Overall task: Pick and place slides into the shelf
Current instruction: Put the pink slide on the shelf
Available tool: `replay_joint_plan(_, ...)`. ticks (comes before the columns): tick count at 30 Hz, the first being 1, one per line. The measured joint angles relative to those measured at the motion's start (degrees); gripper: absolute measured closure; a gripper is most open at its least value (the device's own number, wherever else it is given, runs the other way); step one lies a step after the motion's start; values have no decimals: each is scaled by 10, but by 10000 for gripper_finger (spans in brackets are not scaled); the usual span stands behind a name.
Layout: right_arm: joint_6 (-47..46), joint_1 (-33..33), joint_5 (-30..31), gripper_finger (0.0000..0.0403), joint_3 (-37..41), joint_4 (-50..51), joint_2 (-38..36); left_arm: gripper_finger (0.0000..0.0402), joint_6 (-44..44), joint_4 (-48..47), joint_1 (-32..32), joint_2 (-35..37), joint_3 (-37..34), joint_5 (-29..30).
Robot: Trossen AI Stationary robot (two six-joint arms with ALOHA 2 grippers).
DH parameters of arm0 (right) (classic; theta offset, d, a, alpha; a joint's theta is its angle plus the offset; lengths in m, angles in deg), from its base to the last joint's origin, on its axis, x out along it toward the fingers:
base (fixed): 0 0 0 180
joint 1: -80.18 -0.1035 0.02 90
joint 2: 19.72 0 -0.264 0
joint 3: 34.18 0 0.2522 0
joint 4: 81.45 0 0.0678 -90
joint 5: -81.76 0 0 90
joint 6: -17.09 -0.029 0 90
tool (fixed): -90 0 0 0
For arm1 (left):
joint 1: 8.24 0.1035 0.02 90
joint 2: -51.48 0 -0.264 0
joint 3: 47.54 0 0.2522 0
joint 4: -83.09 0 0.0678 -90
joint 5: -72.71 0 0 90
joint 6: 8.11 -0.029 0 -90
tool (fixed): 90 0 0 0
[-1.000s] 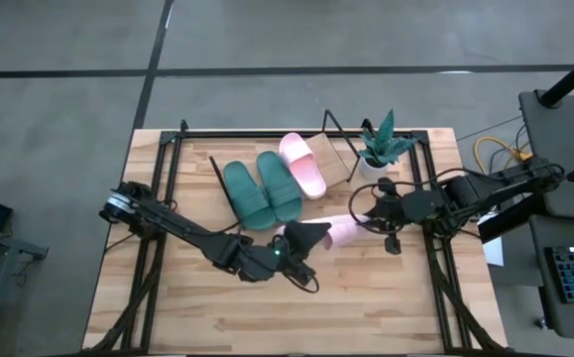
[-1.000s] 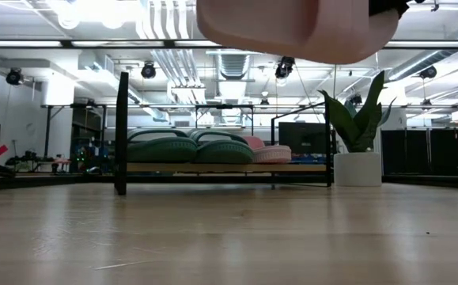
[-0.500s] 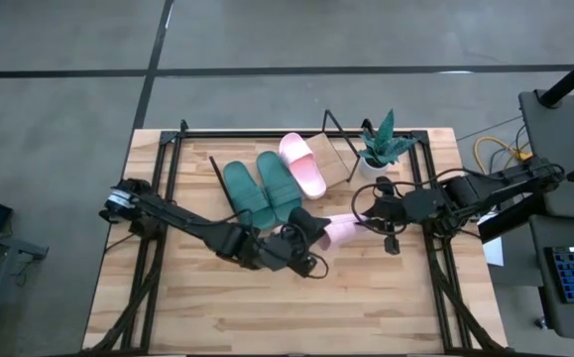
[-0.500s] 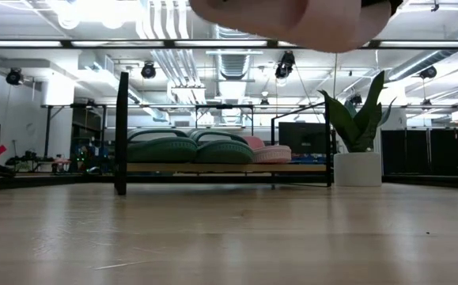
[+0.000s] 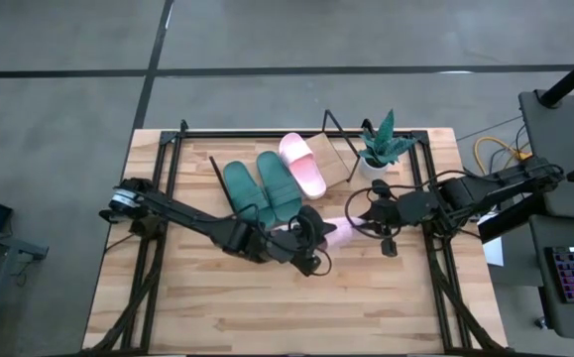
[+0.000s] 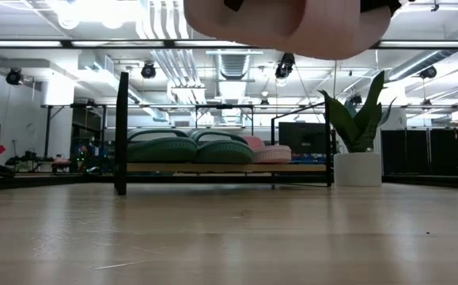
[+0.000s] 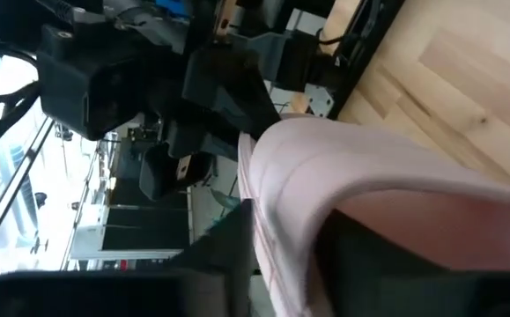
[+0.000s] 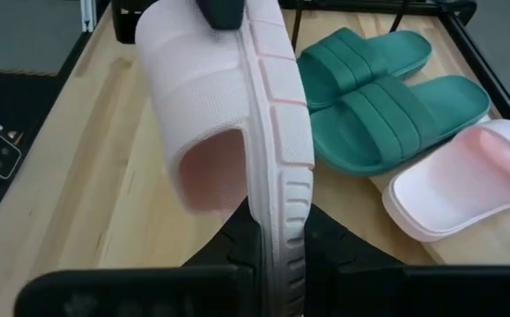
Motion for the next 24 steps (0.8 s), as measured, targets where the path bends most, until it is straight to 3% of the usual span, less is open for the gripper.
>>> replay_joint_plan(3, 0, 0, 1, 373, -2, -1, 0, 372, 0, 4, 0, 0, 1, -4)
replay_joint_plan(5, 0, 0, 3, 373, -4, -1, 0, 390, 1, 8, 1, 0, 1, -3)
replay_joint_plan(9, 5, -1, 39, 347, -25, 4, -2, 398, 10, 43, 0, 1, 1, 42)
replay_joint_plan(13, 78, -20, 107, 324, -56, 8, -15, 400, 48, 49, 0, 11, 3, 109)
replay_joint_plan(19, 194, -69, 205, 327, -92, 1, -20, 400, 136, 44, 0, 36, 3, 131)
replay_joint_plan(24, 308, -119, 215, 331, -144, 2, -4, 401, 188, 16, 2, 58, 0, 152)
